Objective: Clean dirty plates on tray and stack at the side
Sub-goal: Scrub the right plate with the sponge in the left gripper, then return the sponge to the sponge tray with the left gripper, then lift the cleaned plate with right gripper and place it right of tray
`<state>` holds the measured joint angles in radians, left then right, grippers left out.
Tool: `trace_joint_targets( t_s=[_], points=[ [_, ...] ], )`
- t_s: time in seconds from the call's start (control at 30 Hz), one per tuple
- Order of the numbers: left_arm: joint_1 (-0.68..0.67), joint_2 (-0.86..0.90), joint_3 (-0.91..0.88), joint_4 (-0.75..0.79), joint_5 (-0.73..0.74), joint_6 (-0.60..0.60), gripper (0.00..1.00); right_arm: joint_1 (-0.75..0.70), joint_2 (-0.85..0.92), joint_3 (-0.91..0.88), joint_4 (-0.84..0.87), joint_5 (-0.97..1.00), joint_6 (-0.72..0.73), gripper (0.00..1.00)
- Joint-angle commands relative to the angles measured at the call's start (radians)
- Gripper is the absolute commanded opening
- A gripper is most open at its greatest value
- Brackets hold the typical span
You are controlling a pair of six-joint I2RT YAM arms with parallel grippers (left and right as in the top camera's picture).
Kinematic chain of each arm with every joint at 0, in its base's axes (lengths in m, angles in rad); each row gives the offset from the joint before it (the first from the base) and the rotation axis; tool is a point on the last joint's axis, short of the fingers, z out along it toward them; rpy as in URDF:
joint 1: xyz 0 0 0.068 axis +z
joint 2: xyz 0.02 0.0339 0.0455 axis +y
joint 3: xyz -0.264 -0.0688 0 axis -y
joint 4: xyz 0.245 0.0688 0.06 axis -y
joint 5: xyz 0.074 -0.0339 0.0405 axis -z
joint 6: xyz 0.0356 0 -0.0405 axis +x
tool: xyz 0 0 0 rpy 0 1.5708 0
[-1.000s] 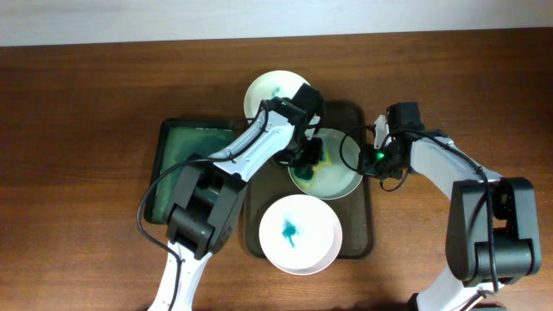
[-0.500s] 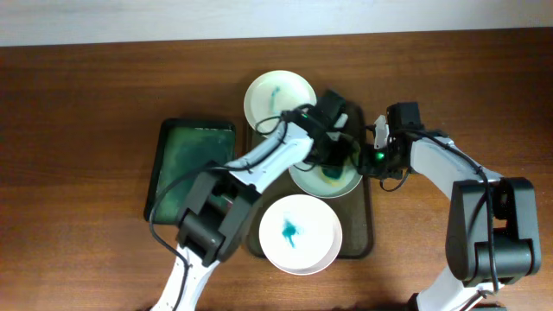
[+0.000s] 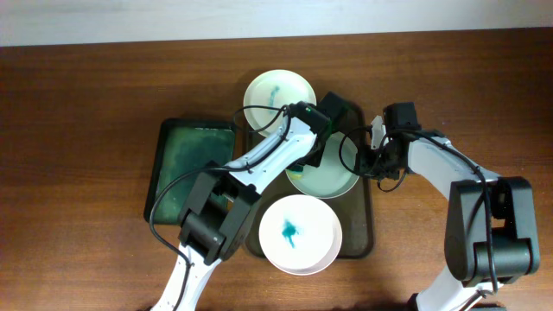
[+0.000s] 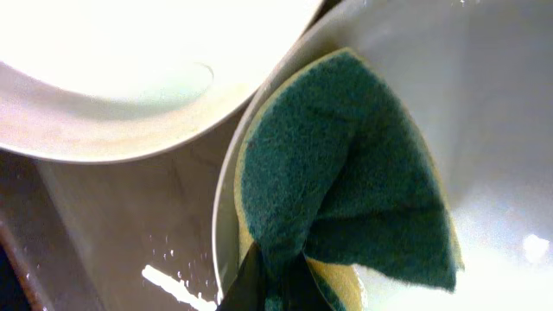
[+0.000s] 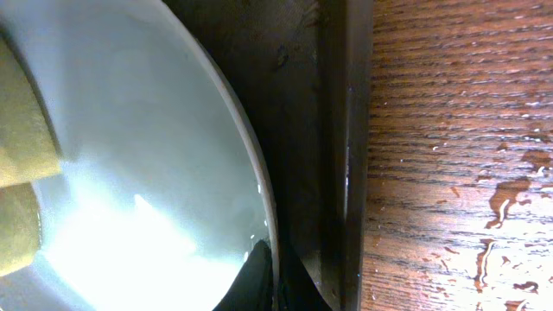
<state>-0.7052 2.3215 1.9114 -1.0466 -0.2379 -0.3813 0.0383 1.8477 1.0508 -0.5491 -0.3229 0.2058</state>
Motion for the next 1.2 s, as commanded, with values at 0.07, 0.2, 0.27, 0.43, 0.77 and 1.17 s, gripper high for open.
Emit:
trace_joint_targets(
  t_s=[0.07,0.2,0.27,0.43,0.77,1.17],
  points=[
    [0.066,-0.109,0.174,-0.120,0.242,0.047,0.00,-0.006,0.034,-0.020,-0.041,0.069,-0.015,0.04],
    [0.198,-0.298,0.174,-0.277,0.141,0.088,0.00,-0.006,0.034,-0.020,-0.045,0.069,-0.018,0.04],
    [0.283,-0.330,0.174,-0.379,-0.002,0.088,0.00,-0.006,0.034,-0.020,-0.041,0.069,-0.018,0.04],
    [0.457,-0.330,-0.094,-0.312,0.009,0.088,0.00,-0.006,0.034,-0.020,-0.037,0.070,-0.018,0.04],
    [0.605,-0.493,-0.367,-0.072,0.242,0.130,0.53,-0.006,0.014,-0.019,-0.031,0.027,-0.063,0.04],
    [0.605,-0.768,-0.367,-0.166,0.269,0.129,1.00,0.021,-0.524,-0.017,-0.170,0.479,0.016,0.04]
  ],
)
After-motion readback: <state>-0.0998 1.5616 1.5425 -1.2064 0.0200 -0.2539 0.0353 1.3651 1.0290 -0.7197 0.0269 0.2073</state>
